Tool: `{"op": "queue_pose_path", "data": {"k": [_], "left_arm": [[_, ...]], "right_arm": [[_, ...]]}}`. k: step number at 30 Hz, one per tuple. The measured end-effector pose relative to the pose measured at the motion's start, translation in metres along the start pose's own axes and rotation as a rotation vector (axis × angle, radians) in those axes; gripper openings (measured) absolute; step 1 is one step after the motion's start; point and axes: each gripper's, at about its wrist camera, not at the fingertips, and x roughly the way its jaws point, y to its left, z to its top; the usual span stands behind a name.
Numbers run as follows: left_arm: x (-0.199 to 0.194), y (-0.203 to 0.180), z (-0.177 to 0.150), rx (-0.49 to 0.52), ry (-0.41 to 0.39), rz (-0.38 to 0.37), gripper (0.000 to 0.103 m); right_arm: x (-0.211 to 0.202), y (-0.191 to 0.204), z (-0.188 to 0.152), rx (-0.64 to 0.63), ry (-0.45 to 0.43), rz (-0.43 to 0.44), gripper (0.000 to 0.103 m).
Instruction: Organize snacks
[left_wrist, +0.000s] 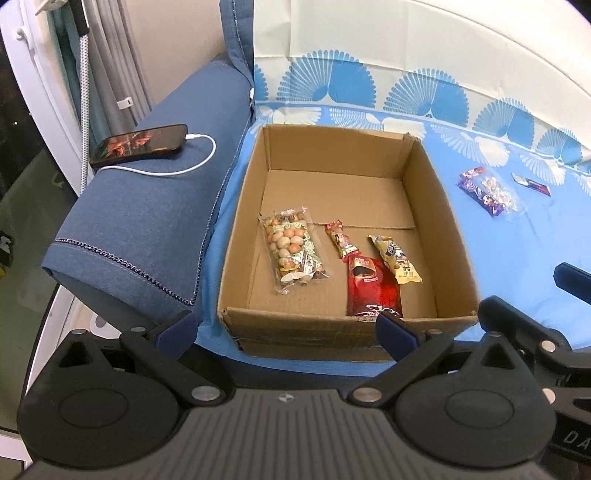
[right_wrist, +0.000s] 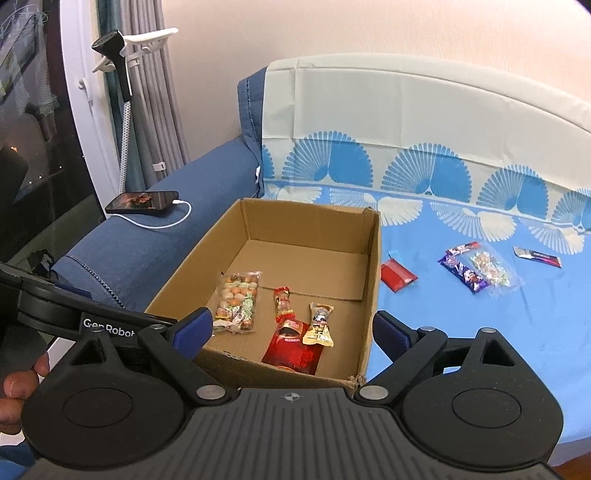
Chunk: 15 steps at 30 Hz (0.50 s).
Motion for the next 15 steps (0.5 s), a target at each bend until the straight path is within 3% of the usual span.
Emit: {"op": "queue_pose_path", "data": {"k": [11,15], "left_arm": [[-0.0022,-0.0009,-0.0029,0.006,-0.003,-0.004,0.103],[-0.0019,-0.0015,-0.0034,0.007,-0.002,-0.004,0.103]], "right_arm": [[-0.003,0.003,-0.0004,-0.009,-0.001,0.014,0.096],[-0.0032,0.0019,-0.0011,0.002,0.001,0.01,0.101]]}}
